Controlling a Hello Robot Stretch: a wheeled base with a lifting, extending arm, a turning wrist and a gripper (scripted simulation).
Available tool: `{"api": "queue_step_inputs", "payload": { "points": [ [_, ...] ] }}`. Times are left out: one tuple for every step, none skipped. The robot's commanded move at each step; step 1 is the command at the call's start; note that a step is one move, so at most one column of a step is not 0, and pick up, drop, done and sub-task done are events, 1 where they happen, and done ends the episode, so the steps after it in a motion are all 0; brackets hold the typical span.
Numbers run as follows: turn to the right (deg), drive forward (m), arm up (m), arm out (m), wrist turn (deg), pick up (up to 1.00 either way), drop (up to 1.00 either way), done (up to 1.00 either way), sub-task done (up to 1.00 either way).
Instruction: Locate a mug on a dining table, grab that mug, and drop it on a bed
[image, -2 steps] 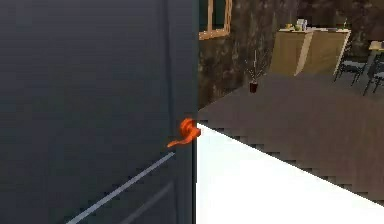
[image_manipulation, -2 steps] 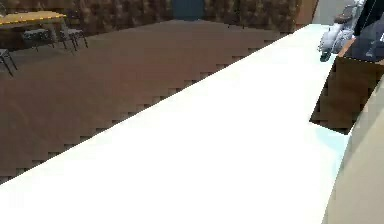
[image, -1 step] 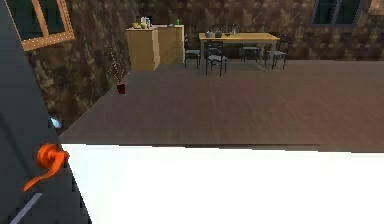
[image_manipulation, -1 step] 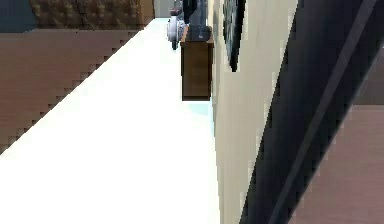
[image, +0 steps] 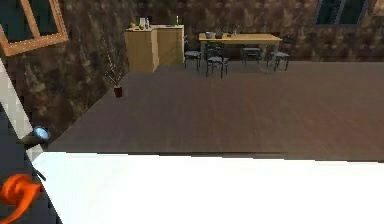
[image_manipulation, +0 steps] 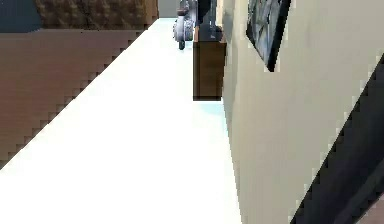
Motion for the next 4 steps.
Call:
{"api": "queue_step_inputs", "payload": {
  "points": [
    [-45.0,0.0,0.0,0.0,0.0,0.0,0.0,0.0,0.0],
    [-45.0,0.0,0.0,0.0,0.0,0.0,0.0,0.0,0.0],
    [-45.0,0.0,0.0,0.0,0.0,0.0,0.0,0.0,0.0],
    [-39.0,0.0,0.0,0.0,0.0,0.0,0.0,0.0,0.0]
  ]
}}
